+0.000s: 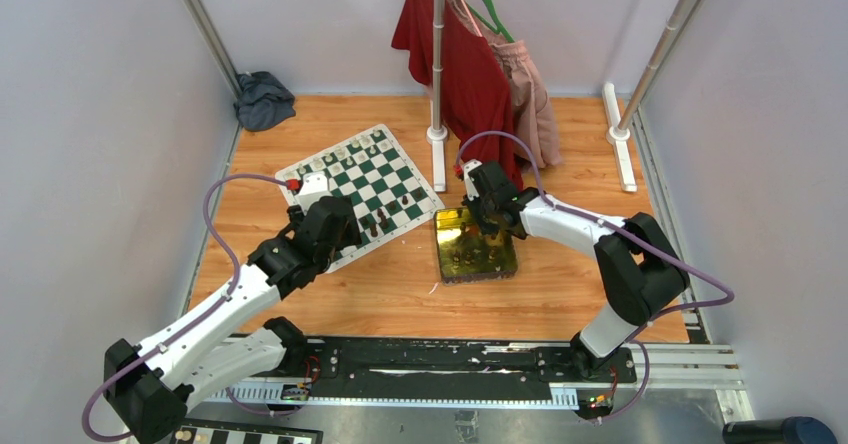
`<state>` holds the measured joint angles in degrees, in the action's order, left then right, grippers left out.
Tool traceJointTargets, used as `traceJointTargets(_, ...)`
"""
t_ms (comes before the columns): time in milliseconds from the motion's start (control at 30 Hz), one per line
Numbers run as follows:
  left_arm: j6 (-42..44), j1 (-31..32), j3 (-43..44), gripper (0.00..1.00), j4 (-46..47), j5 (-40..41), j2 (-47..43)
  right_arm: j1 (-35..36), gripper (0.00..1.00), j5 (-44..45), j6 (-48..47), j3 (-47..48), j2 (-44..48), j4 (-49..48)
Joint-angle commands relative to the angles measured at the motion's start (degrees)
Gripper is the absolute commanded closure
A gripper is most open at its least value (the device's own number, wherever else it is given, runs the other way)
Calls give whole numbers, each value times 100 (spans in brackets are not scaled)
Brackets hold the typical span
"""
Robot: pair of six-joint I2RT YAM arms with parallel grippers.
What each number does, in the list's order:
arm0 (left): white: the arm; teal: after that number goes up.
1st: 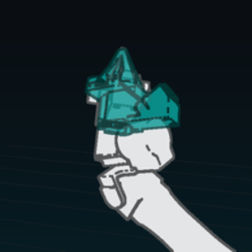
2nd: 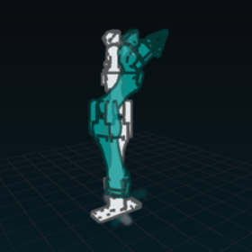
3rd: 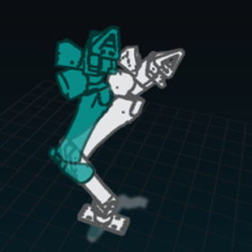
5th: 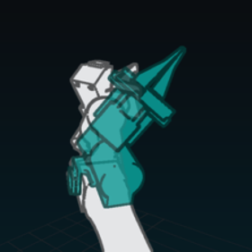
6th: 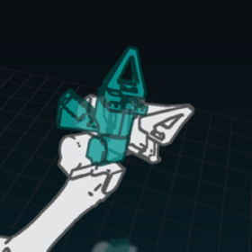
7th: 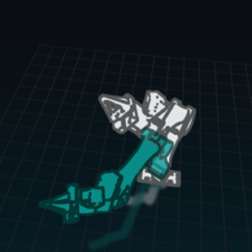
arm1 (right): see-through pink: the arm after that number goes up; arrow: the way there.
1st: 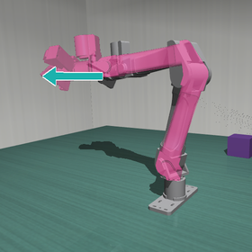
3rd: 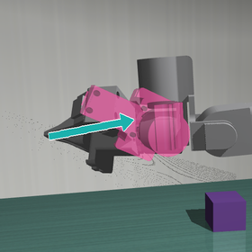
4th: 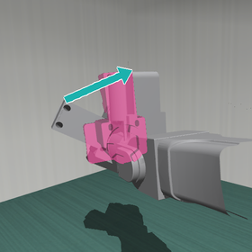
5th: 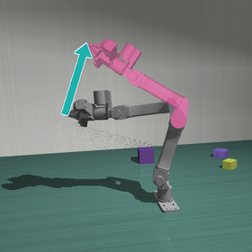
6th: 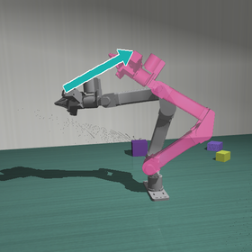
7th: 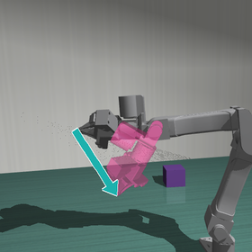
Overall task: Set up the chess pieces on the board
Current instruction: Pick up the chess piece from the storage box.
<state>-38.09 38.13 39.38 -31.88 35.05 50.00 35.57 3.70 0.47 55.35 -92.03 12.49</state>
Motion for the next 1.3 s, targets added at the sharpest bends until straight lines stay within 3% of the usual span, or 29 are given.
traceJointTargets(0,31,48,161,24,-72,164,-14,-71,100,140,126,129,166,137)
traceJointTargets(1267,5,48,88,24,-20,148,12,-341,100,-201,1109,642,-306,455)
